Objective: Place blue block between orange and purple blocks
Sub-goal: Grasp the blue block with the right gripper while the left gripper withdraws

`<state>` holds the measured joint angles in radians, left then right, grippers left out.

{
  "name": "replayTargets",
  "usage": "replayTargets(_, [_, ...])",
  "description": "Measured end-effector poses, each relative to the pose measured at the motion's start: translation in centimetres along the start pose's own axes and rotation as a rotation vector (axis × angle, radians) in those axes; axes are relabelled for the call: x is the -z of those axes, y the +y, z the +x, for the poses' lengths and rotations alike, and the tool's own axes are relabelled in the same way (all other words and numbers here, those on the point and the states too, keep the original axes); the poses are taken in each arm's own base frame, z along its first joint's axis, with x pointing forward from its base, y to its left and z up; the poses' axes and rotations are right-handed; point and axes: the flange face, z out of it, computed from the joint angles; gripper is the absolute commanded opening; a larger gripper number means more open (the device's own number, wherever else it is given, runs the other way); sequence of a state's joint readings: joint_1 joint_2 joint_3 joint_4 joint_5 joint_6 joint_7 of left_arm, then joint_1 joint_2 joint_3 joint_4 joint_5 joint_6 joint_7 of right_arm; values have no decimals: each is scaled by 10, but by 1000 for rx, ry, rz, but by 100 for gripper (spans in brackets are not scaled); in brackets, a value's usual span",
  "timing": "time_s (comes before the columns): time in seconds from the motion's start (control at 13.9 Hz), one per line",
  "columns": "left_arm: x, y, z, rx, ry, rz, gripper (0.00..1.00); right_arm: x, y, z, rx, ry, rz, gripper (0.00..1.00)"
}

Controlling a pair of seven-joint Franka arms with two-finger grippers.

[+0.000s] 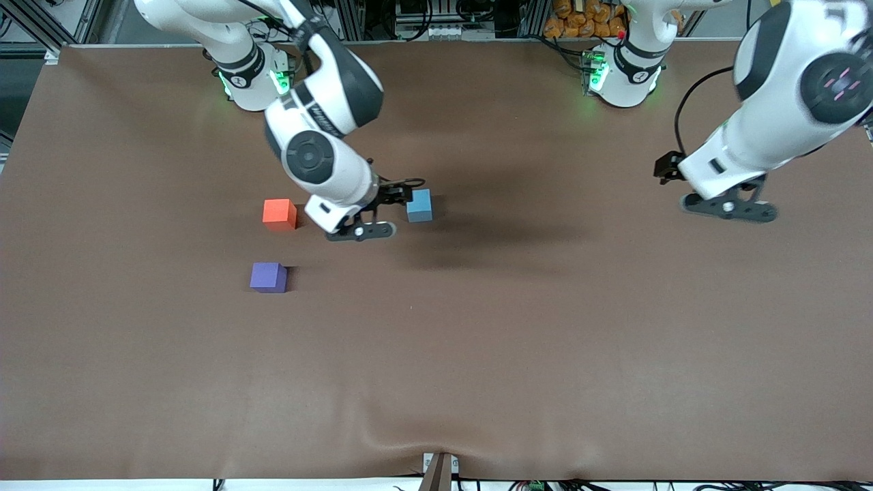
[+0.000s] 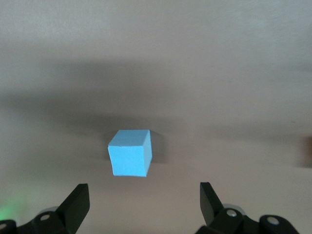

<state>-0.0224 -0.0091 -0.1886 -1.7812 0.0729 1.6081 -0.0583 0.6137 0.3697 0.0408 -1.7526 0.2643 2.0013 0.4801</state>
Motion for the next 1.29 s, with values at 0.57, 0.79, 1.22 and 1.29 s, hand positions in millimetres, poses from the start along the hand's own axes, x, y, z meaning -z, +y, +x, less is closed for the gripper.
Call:
replayTargets(0.57, [74, -25, -6, 154, 106, -68, 100, -112, -44, -46, -21, -16, -68, 100])
replayTargets(0.79, [78, -34, -7, 161, 110, -70, 100, -140, -53, -46, -20, 23, -65, 100])
replayTargets(1.22, [100, -25, -29, 140, 99, -67, 100, -150, -50, -38, 36, 84, -133, 78])
replayTargets(1.29, [105, -24, -32, 139, 108, -71, 100, -151, -51, -39, 37, 84, -133, 66])
